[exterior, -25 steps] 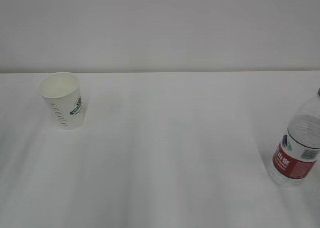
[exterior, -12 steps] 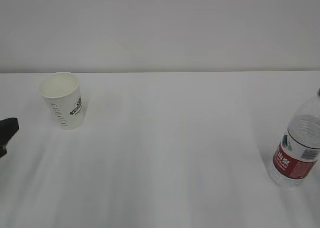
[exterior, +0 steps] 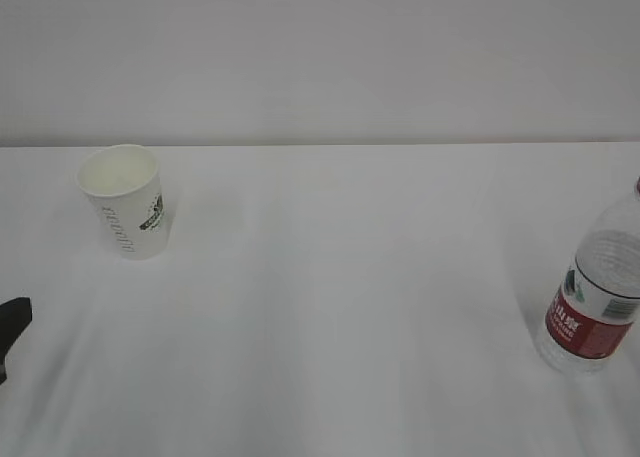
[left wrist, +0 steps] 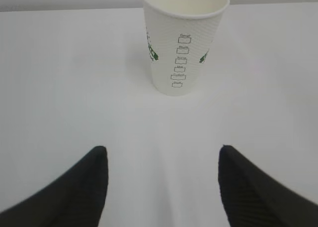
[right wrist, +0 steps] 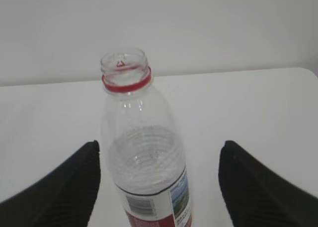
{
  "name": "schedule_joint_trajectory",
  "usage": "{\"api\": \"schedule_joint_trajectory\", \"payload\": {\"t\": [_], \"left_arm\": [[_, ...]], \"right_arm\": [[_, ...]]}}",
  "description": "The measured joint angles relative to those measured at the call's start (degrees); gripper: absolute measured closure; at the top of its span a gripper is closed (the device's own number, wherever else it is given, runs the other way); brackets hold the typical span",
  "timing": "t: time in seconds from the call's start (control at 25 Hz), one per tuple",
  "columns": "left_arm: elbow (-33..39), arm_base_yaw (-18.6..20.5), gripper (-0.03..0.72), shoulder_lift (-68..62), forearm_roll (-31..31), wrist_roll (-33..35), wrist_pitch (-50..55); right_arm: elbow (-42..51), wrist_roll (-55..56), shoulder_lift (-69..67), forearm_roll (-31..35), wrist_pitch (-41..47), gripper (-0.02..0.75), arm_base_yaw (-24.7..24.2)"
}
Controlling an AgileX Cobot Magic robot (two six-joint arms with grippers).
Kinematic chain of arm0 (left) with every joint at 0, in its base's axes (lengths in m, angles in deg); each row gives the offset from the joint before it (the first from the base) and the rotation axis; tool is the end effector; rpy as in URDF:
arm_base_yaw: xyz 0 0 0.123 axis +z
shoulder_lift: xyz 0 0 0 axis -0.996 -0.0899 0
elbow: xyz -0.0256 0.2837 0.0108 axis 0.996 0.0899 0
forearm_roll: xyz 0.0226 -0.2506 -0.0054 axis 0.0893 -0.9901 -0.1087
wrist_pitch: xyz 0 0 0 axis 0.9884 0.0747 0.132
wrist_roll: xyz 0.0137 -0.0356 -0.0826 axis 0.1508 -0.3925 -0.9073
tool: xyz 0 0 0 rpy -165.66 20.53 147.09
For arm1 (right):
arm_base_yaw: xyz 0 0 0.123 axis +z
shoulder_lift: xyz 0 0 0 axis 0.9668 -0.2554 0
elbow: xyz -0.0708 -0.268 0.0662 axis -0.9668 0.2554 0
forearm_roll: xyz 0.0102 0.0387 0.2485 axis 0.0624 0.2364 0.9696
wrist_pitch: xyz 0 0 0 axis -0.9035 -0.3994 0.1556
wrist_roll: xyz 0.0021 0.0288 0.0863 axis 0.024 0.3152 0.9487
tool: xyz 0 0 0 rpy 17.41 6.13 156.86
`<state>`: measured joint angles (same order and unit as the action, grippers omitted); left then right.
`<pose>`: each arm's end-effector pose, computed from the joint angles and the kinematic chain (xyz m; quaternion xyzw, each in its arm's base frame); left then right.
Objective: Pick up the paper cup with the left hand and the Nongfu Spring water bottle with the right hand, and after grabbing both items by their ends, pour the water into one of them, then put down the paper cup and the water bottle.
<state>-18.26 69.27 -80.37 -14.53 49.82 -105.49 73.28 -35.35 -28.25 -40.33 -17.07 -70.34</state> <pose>0.1555 -0.0353 0.1452 0.0403 0.8326 -0.0718 0.5477 0.1106 0.0097 0.2018 -0.0024 0.7868 0.0523 0.6149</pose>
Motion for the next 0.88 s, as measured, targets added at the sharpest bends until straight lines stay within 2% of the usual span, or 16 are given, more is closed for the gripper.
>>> {"api": "schedule_joint_trajectory", "payload": {"t": [0.28,0.88], "left_arm": [[1.4,0.0,0.18,-0.98,1.12,0.0,-3.15],[1.4,0.0,0.181,-6.18,4.08,-0.71,-7.5]], "right_arm": [[3.53,0.72,0.0,0.0,-1.24,0.177,0.0],[3.63,0.82,0.0,-2.41,-2.81,0.176,0.0]]}}
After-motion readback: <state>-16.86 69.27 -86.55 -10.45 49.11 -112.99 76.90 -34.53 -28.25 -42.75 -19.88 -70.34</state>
